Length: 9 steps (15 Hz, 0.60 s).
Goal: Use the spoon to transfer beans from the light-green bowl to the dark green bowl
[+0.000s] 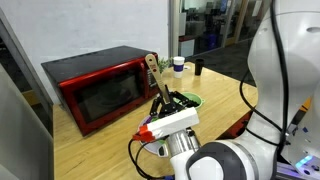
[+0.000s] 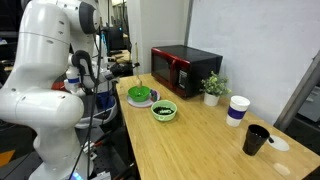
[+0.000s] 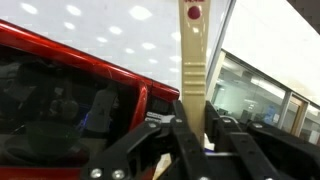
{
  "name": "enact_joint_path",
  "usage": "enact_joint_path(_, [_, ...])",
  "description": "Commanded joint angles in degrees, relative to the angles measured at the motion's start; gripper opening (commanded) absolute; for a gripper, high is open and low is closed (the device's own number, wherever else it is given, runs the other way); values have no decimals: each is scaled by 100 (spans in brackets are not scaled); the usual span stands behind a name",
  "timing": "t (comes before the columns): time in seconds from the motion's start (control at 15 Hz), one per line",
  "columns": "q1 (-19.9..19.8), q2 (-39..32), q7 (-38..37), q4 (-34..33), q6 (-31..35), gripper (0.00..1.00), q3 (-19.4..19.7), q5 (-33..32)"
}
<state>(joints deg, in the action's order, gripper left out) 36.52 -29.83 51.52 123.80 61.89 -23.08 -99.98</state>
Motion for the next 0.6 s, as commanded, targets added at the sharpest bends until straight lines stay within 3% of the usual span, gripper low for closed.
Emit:
enact_joint_path(0.0, [147, -174, 335, -172, -316, 6, 124, -183])
enact_joint_path(0.53, [308, -296, 770, -237, -705, 6, 243, -368])
